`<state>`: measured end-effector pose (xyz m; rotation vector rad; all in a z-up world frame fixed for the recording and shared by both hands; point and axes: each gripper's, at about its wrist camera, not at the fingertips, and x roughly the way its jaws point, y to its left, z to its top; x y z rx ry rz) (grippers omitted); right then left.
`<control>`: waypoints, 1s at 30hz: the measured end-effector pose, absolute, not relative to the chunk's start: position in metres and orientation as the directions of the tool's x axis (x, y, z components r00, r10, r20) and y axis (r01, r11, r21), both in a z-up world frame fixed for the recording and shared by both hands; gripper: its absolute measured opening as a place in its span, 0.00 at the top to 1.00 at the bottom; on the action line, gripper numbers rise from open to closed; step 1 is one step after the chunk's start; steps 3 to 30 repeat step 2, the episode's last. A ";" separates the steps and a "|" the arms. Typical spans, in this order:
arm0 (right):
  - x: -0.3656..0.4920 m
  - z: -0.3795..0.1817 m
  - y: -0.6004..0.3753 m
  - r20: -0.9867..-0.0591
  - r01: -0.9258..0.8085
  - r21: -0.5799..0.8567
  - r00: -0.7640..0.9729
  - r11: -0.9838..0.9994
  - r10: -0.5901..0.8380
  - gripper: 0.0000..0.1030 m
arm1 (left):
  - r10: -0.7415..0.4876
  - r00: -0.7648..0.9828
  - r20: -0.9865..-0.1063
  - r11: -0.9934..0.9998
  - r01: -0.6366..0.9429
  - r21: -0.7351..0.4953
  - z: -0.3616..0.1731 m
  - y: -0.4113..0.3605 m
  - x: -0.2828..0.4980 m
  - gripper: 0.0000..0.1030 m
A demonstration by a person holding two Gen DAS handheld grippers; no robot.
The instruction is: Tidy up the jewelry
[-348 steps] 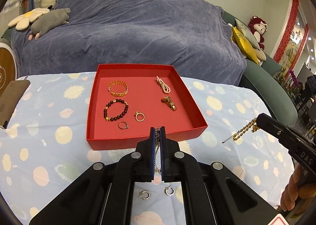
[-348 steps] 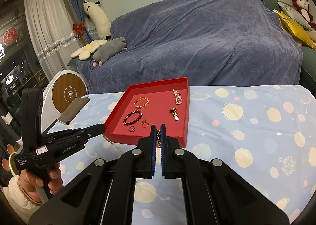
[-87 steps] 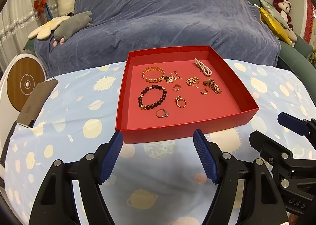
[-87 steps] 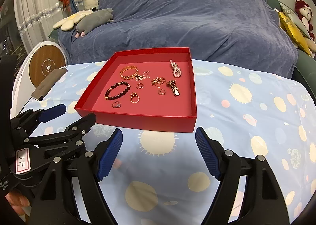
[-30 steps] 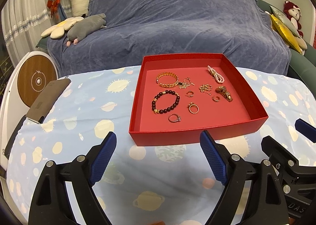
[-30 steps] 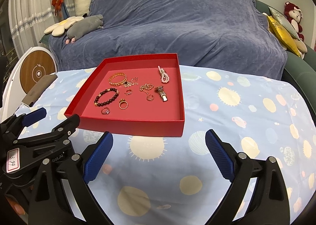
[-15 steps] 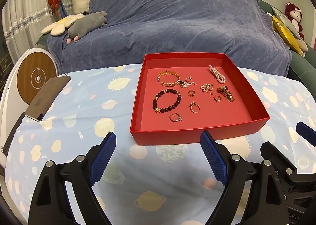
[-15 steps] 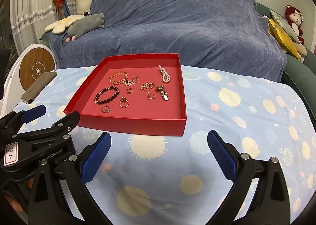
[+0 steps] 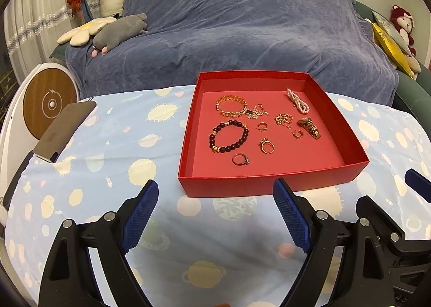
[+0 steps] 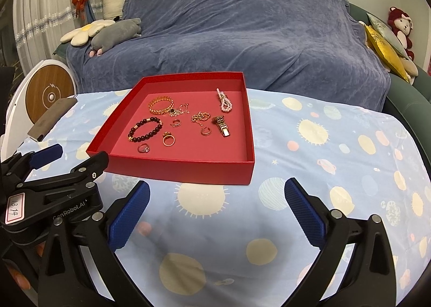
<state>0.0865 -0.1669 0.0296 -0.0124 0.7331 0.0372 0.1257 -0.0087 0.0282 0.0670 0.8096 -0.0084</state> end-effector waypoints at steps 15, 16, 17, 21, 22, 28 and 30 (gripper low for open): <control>0.086 0.030 -0.167 -0.667 -0.038 -0.004 0.745 0.999 0.026 0.05 | 0.019 0.689 -0.725 0.998 0.032 0.056 0.027 -0.008 0.126 0.18; 0.086 0.030 -0.167 -0.667 -0.038 -0.004 0.745 0.999 0.026 0.05 | 0.019 0.689 -0.725 0.998 0.032 0.056 0.027 -0.008 0.126 0.18; 0.086 0.030 -0.167 -0.667 -0.038 -0.004 0.745 0.999 0.026 0.05 | 0.019 0.689 -0.725 0.998 0.032 0.056 0.027 -0.008 0.126 0.18; 0.086 0.030 -0.167 -0.667 -0.038 -0.004 0.745 0.999 0.026 0.05 | 0.019 0.689 -0.725 0.998 0.032 0.056 0.027 -0.008 0.126 0.18; 0.086 0.030 -0.167 -0.667 -0.038 -0.004 0.745 0.999 0.026 0.05 | 0.019 0.689 -0.725 0.998 0.032 0.056 0.027 -0.008 0.126 0.18; 0.086 0.030 -0.167 -0.667 -0.038 -0.004 0.745 0.999 0.026 0.05 | 0.019 0.689 -0.725 0.998 0.032 0.056 0.027 -0.008 0.126 0.18; 0.086 0.030 -0.167 -0.667 -0.038 -0.004 0.745 0.999 0.026 0.05 | 0.019 0.689 -0.725 0.998 0.032 0.056 0.027 -0.008 0.126 0.18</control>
